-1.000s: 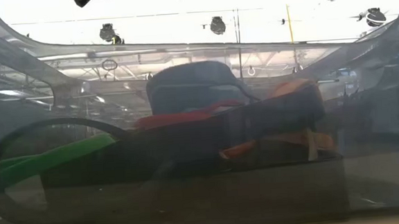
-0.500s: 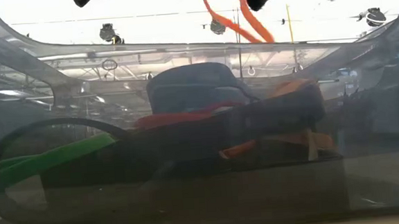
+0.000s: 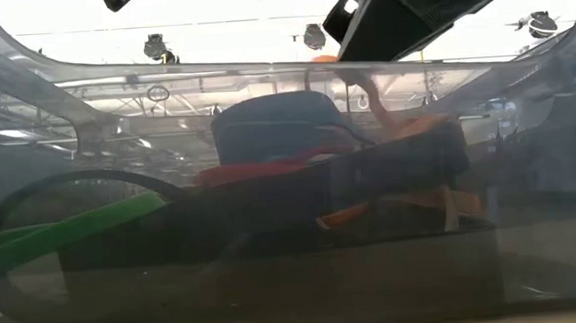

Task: Pick and place rubber bands into bin
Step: Put the orange rubber band into the bin, then put the green rubber band into the bin

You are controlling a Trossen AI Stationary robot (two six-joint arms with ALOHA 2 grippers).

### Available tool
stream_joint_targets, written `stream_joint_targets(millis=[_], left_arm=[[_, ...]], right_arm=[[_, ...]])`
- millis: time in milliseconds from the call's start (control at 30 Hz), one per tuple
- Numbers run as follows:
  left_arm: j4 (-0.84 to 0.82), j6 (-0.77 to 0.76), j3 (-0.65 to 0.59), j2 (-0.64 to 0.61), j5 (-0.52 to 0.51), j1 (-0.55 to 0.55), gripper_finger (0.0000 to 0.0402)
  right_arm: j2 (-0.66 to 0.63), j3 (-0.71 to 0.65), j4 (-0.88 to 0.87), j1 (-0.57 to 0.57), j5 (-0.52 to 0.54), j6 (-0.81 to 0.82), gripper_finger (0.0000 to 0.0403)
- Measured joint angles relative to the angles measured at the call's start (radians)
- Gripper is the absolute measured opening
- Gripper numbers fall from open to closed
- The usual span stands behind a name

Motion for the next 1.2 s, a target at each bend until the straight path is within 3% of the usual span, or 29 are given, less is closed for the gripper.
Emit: stream_joint_targets(millis=[267,367,467,667,900,1067,1200], left_arm=[[0.01,-0.024,0.0,-0.001,0.002,0.0,0.0223],[0.08,-0.024,0.0,-0.017,0.062,0.0,0.0223],[0.145,-0.01,0.0,-0.057,0.137,-0.001,0.0223],[0.131,-0.004,0.001,-0.154,0.135,-0.009,0.0223],[0.125,0.024,0.001,-0.253,0.131,-0.047,0.0223],[0.13,0.045,-0.019,-0.311,0.124,-0.065,0.0223],[0.141,0.047,-0.115,-0.403,0.121,-0.067,0.0223]], right_arm=[[-0.004,0.001,-0.001,0.0,-0.001,-0.011,0.0022],[-0.004,0.001,0.0,0.0,-0.001,-0.011,0.0039],[-0.006,0.001,0.0,0.0,0.0,-0.008,0.0072],[-0.023,0.001,-0.01,-0.005,0.002,0.005,0.0164],[-0.17,0.001,-0.017,-0.05,0.001,-0.015,0.0223],[-0.302,0.001,-0.058,-0.128,-0.001,-0.021,0.0235],[-0.376,0.002,-0.11,-0.208,0.0,-0.066,0.0233]])
